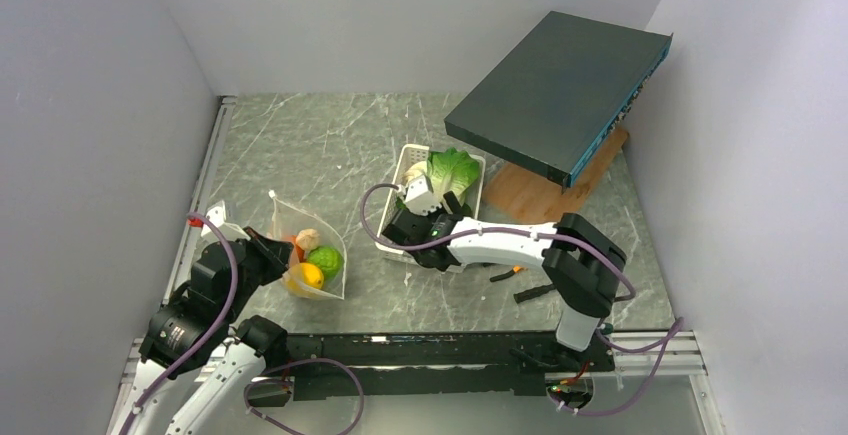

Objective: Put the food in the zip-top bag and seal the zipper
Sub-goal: Pick up the fake fruit from the bin.

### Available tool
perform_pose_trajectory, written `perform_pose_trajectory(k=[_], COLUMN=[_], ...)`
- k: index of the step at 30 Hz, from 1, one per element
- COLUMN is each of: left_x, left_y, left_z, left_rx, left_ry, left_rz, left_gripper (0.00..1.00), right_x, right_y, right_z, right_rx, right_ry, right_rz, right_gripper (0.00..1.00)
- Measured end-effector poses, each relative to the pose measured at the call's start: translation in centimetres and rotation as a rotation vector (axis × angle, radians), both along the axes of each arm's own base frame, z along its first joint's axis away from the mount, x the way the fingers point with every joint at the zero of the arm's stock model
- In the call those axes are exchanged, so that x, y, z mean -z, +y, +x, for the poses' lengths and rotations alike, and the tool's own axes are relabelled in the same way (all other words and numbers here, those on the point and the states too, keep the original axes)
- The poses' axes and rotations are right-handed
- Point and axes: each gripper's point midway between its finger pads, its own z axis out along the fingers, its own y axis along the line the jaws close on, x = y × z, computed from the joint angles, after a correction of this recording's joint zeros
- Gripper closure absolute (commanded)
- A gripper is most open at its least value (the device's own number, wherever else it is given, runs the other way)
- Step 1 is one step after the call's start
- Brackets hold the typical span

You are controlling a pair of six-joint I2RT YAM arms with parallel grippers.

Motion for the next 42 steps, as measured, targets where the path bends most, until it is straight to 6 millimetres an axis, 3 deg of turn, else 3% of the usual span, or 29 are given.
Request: perform_pose_trajectory(k=[8,14,22,29,42], left_x=[0.1,0.2,0.6,0.6,0.6], left_y=[-0.2,-0.3,-0.5,-0.5,-0.5], left_z=[0.0,0.0,0.2,0.2,0.2], left_rx=[0.008,0.016,0.017,0.016,0.019], left_ry=[0.002,0.008,0.031,0.029,0.03], left_rz=[-0.004,-0.005,0.009,0.008,0.007], left_gripper=[1.0,1.0,1.0,1.0,1.0], right_x=[0.0,1.7,1.9,3.4,3.3], right_y=[-1.0,-1.2,-0.4,-0.7,-1.2], right_z=[1.1,1.9,3.1,3.3,3.0], right_rx=[-0.006,-0.009,-0.013,-0.001,0.037], right_ry=[-0.051,-0.035,-0.056,-0.043,-0.05], right_rz=[-0.128,-0.19,-0.148,-0.183,-0.164], right_gripper=[0.16,0.17,0.31,0.25,0.63])
